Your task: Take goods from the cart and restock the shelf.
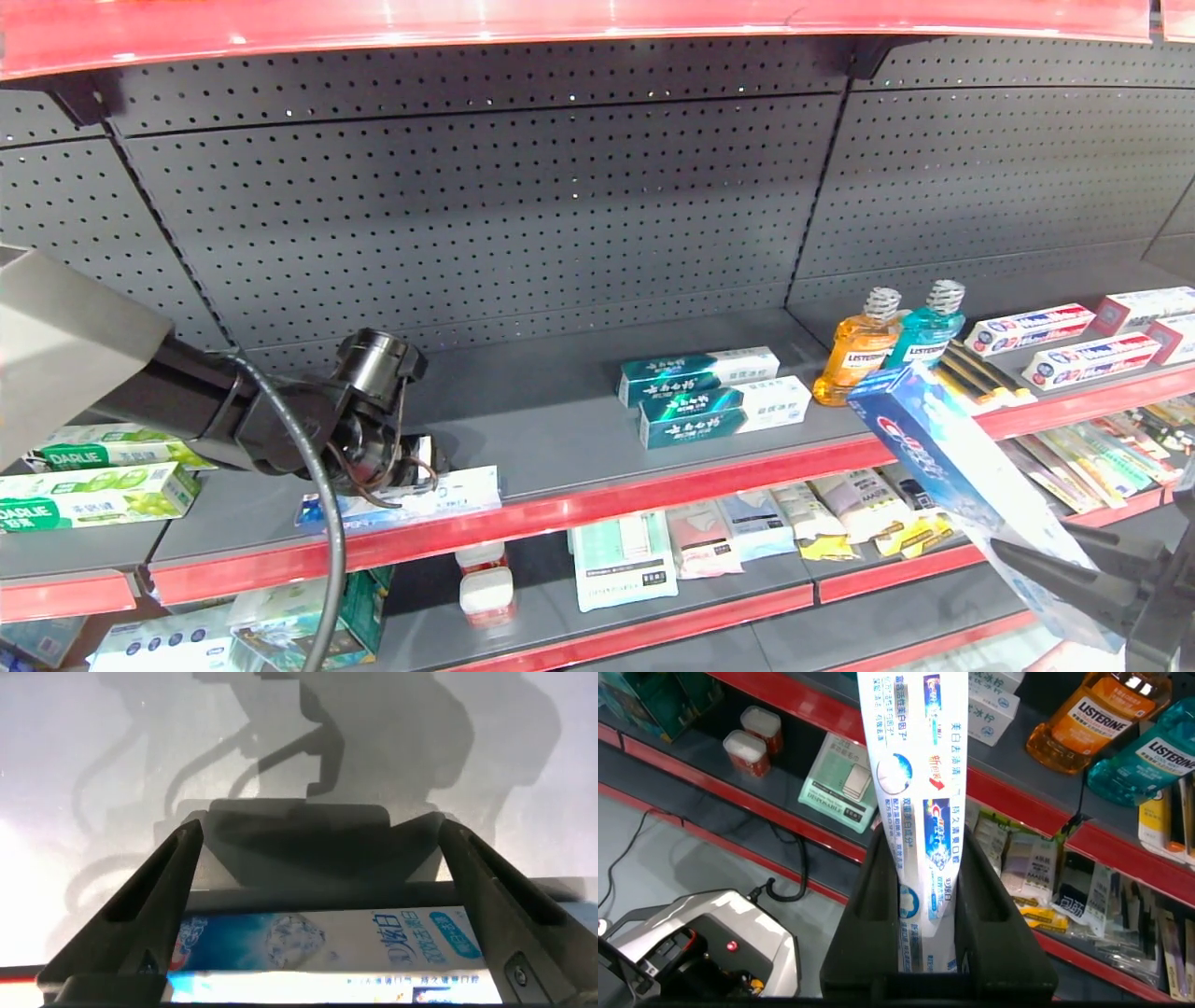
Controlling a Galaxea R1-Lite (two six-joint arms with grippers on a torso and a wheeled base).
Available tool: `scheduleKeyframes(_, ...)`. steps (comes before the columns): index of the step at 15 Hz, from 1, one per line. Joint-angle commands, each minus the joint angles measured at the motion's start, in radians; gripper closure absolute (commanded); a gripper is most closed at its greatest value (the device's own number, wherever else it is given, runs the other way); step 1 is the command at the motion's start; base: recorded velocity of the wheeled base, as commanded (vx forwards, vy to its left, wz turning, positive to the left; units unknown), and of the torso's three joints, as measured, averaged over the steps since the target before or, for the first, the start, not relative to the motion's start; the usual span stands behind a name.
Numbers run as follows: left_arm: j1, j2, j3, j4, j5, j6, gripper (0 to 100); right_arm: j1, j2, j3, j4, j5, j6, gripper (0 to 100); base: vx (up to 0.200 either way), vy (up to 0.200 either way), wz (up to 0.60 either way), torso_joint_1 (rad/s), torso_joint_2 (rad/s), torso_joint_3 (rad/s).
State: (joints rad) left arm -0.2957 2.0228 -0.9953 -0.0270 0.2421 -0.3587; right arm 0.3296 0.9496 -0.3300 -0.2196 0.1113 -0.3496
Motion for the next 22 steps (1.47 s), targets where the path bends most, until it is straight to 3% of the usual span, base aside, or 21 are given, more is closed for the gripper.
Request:
scheduleKeyframes(1, -0.002, -0.003, 0.004, 0.001, 0.000, 0.000, 0, 0.000, 0.001, 0.000, -0.001, 0.001, 0.000, 100, 0.000, 0.000, 0.00, 0.000, 0.00, 0.000)
scheduleKeyframes(7, -0.003, -0.001, 0.000, -0.011, 0.000, 0.000, 0, 0.000, -0.008, 0.003, 0.000, 0.001, 0.000, 100, 0.000, 0.000, 0.00, 0.000, 0.00, 0.000)
scheduleKeyframes(11, -0.003, 0.004, 0.000, -0.094, 0.000, 0.000, 0, 0.000, 0.000, 0.005, 0.000, -0.001, 0.000, 100, 0.000, 0.000, 0.00, 0.000, 0.00, 0.000)
scheduleKeyframes(15, 0.003, -0.016, -0.026, -0.114, 0.003, 0.003, 0, -0.003, 0.000, 0.005, 0.000, -0.001, 0.003, 100, 0.000, 0.000, 0.00, 0.000, 0.00, 0.000)
scheduleKeyframes(20, 0.003, -0.087, -0.005, -0.252, 0.026, 0.007, 0, -0.004, -0.005, 0.002, -0.001, -0.001, 0.004, 100, 0.000, 0.000, 0.00, 0.000, 0.00, 0.000)
scheduleKeyframes(22, 0.003, -0.125, 0.061, -0.363, 0.029, 0.018, 0, -0.004, -0.008, 0.002, -0.001, -0.001, 0.004, 100, 0.000, 0.000, 0.00, 0.000, 0.00, 0.000)
